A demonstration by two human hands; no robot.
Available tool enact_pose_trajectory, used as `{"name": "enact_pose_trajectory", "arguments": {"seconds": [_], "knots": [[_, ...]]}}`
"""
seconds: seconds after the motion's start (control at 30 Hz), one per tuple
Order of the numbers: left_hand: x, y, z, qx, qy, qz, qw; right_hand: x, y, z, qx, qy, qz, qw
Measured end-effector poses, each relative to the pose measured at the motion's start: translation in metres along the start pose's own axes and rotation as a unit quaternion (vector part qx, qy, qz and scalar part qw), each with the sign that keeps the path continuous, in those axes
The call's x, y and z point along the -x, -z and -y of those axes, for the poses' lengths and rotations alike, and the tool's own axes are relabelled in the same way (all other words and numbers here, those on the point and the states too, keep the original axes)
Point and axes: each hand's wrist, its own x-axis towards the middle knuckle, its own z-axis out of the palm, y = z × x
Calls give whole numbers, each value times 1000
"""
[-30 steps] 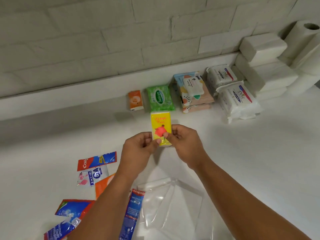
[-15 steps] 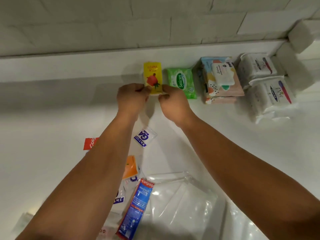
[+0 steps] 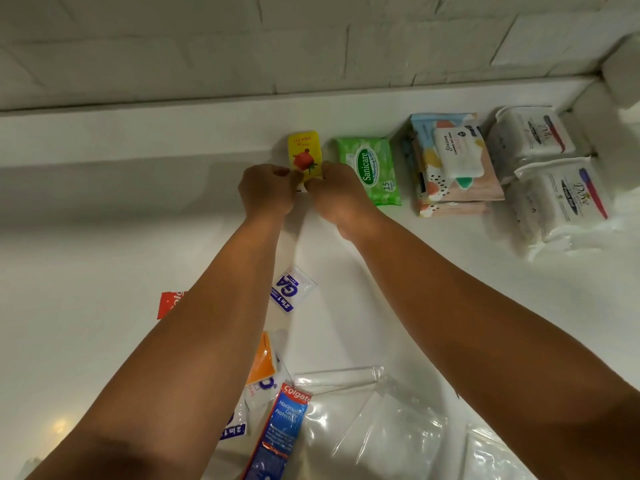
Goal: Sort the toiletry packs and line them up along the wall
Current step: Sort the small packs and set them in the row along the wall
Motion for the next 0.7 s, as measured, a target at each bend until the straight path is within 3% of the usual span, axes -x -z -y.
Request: {"name": "enact_pose_trajectory", "arguments": {"seconds": [0.5,0.7], "knots": [[8,5,-4,-100,-68,1,993,12,2,5,36,12,25,999],[40,27,1,-32,-77,-15,996,46,-2,-3,122,57,8,991]]}}
